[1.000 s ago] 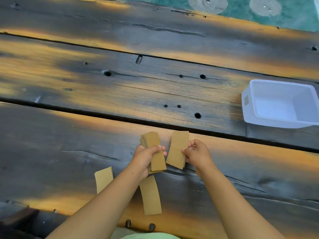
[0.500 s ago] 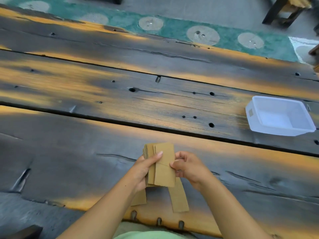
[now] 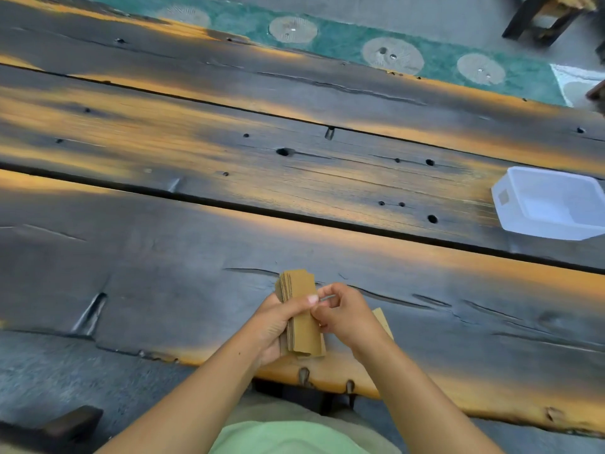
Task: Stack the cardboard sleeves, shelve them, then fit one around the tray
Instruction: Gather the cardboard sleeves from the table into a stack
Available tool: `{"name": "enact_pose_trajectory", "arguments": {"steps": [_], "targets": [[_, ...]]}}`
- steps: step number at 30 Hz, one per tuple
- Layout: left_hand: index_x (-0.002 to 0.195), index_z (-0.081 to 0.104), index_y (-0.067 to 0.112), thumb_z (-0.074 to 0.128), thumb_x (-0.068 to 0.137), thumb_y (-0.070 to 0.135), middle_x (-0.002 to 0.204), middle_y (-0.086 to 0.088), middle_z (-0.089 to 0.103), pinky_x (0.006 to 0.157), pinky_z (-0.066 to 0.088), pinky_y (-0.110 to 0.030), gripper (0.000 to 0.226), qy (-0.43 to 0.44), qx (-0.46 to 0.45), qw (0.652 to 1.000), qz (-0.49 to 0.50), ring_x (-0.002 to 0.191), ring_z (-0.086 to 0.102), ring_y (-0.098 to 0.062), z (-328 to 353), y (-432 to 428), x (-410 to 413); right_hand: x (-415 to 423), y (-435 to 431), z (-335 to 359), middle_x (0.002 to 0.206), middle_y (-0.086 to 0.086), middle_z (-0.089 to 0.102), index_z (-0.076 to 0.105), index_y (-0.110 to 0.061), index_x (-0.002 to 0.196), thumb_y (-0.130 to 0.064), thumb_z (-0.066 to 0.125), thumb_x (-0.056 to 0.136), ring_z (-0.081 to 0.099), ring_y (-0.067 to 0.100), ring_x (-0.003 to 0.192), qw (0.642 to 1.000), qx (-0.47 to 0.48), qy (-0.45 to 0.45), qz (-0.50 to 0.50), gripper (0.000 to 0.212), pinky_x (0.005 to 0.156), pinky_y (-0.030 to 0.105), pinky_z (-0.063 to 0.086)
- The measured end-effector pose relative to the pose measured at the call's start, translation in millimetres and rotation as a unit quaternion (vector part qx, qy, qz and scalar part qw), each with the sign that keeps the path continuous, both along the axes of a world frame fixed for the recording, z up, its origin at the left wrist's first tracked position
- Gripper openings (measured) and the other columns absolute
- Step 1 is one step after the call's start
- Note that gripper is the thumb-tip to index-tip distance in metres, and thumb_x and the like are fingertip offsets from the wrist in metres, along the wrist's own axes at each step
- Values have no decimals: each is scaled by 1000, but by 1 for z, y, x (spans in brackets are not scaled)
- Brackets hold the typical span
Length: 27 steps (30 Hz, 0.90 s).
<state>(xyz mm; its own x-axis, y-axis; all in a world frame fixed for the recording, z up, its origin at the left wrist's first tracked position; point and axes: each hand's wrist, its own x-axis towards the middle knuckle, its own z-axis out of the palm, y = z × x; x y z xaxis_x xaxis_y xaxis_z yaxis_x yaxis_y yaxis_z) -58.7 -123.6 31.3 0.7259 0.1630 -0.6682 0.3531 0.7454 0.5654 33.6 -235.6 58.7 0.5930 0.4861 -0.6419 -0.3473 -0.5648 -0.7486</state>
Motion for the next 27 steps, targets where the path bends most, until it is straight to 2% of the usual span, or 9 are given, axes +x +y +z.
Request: {"name": "enact_pose_trajectory", "arguments": {"steps": [3,6,8,10,13,17,21,23,27], "targets": [[96,72,8,74,70,9,83,-14,80,60,62,-38,27,61,-9,998,13,68,77,-24,-16,4,-17,-12,1,-12,75,-1,55,57,-9,110,-13,69,90,56,15,67,998,-58,-11,14,23,70,34,47],[104,62,4,70,68,10,92,-17,76,68,59,-40,38,110,-4,994,27,74,73,-29,-29,6,-30,-22,3,-25,74,-5,57,59,-11,111,-25,73,88,55,11,66,994,-99,-3,40,31,70,31,45],[108,60,5,71,65,12,90,-17,75,68,59,-42,45,138,6,990,28,75,72,-31,-37,8,-39,-28,3,-31,75,-3,62,59,-11,111,-24,71,88,57,16,68,993,-110,11,34,29,70,34,47],[115,63,2,65,77,8,94,-16,80,69,61,-43,39,141,4,990,9,80,76,-30,-46,12,-45,-31,3,-41,82,-1,64,59,-12,112,-21,65,89,59,21,77,992,-126,2,18,26,74,38,49],[124,63,-2,56,87,1,106,-16,80,86,61,-53,38,149,-5,989,-4,95,78,-27,-57,17,-54,-29,-4,-54,97,0,63,59,-14,113,-25,62,92,61,22,91,985,-166,-49,10,24,82,36,49],[127,59,5,59,86,3,110,-11,80,93,57,-55,41,166,-4,986,5,106,75,-25,-68,25,-56,-27,-6,-72,102,-1,63,58,-15,118,-26,63,93,59,18,93,974,-212,-77,31,28,75,31,44],[130,54,7,64,84,6,114,-17,77,98,51,-65,47,200,-9,980,16,111,70,-35,-77,26,-51,-26,-4,-90,103,3,65,56,-16,121,-25,69,89,62,22,99,974,-221,-50,5,36,82,35,47],[128,57,6,65,83,6,116,-17,77,99,50,-68,45,205,-11,979,15,112,70,-36,-78,24,-48,-26,-2,-100,98,2,66,54,-19,114,-23,71,88,61,21,95,973,-226,-42,-15,31,79,32,45],[125,56,5,63,84,4,107,-13,80,99,51,-65,42,197,-22,980,17,109,73,-32,-85,26,-46,-30,5,-115,74,-3,62,57,-17,80,-14,68,86,61,20,76,969,-236,-45,-57,12,63,31,45]]}}
